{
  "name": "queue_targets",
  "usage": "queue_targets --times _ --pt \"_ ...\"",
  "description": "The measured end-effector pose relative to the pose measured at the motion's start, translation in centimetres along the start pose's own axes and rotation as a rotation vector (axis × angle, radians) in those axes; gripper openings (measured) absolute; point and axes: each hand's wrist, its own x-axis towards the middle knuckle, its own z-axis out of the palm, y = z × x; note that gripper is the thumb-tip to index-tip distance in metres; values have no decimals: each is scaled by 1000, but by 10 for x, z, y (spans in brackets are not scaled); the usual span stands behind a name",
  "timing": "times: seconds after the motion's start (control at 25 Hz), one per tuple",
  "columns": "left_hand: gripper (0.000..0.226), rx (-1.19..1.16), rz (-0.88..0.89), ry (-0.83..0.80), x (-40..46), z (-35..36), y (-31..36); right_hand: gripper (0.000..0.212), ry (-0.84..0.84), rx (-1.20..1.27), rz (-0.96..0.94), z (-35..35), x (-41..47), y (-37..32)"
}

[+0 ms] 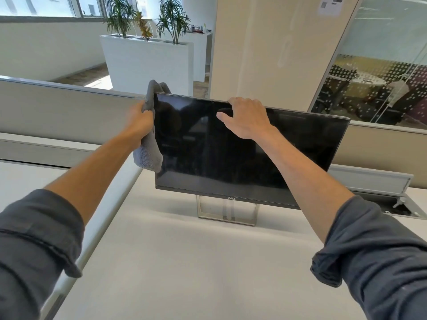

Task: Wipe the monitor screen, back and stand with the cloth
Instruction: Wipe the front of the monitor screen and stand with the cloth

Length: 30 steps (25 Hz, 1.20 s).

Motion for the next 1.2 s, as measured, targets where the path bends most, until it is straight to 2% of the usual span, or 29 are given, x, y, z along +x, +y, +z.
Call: queue_targets --times 0.2,0.32,0.8,1.08,1.2 --pt "21 278 117 70 -35 5 -32 45 32 6 -13 2 -2 0" --pt "17 391 109 54 -61 8 -59 46 44 3 -6 4 -2 -2" --pt "24 673 41 -150 -93 21 -157 52 62 16 -7 4 -4 -5" --pt "25 791 -17 -243 -104 22 -177 52 80 -4 -10 5 -6 -5" --pt "27 876 -20 -358 -115 29 -176 55 75 -3 0 6 -5 -5"
